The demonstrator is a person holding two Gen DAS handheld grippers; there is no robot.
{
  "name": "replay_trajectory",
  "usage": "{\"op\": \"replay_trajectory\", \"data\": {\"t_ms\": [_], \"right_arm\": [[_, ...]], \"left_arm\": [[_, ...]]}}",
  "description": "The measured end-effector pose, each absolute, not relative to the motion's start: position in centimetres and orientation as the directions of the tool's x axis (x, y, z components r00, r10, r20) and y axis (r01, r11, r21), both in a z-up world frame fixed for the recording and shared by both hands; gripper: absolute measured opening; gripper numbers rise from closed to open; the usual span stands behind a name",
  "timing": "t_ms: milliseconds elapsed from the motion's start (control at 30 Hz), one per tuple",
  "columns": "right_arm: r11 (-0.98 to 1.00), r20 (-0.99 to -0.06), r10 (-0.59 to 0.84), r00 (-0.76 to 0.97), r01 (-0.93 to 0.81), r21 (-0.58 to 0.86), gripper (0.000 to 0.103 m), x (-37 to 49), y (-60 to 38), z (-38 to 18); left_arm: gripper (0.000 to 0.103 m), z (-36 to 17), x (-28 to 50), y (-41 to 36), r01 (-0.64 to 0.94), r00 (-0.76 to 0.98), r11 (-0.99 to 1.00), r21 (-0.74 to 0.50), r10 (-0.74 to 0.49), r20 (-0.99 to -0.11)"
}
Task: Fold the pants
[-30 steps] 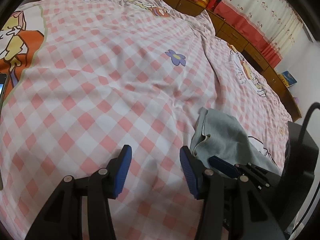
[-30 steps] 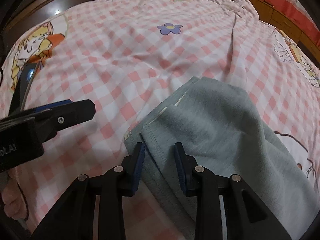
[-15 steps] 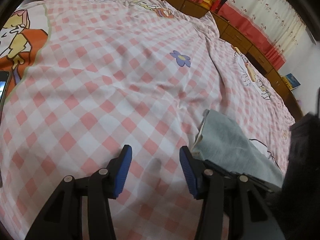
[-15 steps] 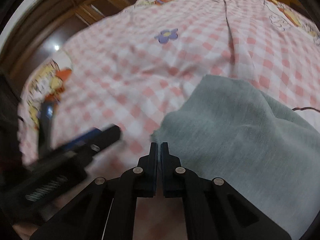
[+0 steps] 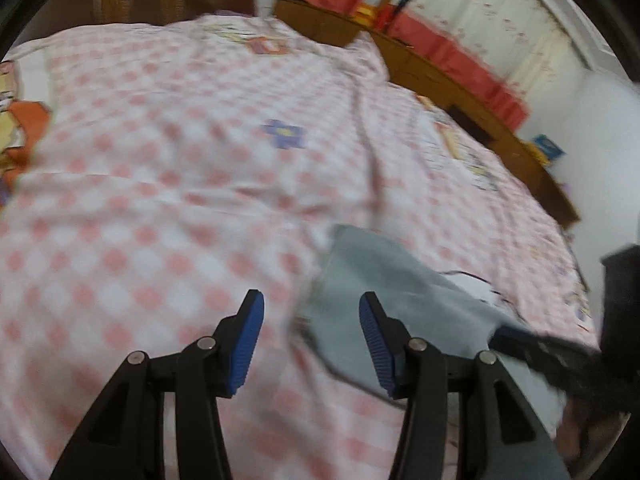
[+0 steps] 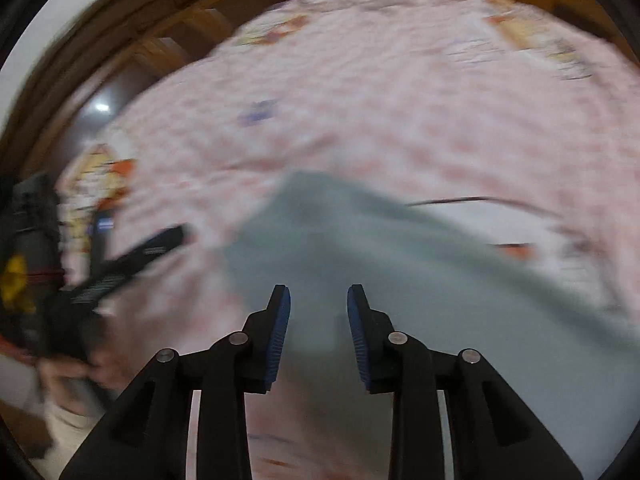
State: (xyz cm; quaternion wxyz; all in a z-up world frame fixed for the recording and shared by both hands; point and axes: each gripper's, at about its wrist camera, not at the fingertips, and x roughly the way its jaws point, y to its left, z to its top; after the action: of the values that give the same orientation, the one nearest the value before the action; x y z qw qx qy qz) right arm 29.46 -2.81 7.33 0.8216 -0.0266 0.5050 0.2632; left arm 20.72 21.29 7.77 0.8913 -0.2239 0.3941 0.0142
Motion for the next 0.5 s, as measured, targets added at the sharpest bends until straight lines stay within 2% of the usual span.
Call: {"op": "replay_trajectory", "data": {"t_ms": [100, 200, 367, 500], "right_arm": [[0.909, -0.889, 0.281, 0.363, -0.397, 0.125, 0.031, 32.2, -6.3, 7.0], [0.928, -0.912, 0.225, 0.342, -0.361, 0.094, 0.030, 34.4, -7.9, 6.5], [0.874, -0.927, 0.204, 0.314, -0.486, 0.028, 0.030, 36.2, -5.7, 5.8], [0.820, -0.939, 0.148, 0.312, -0.569, -0.060, 0.030, 36.4, -3.3, 4.4]], "left_arm": [[0.052, 7.3, 21.4, 18.7, -0.125, 0.676, 0.907, -0.402, -0.219, -0.704], [0.052, 5.9, 22.3, 16.3, -0.085, 0.638, 0.929, -0.361, -0.227, -0.736], [0.052, 3.5, 23.1, 14.2, -0.050, 0.550, 0.959, -0.280, -0.208, -0.809], [0.052, 3.1, 23.0, 13.6, -0.039, 0.545, 0.969, -0.244, -0.184, -0.818]]}}
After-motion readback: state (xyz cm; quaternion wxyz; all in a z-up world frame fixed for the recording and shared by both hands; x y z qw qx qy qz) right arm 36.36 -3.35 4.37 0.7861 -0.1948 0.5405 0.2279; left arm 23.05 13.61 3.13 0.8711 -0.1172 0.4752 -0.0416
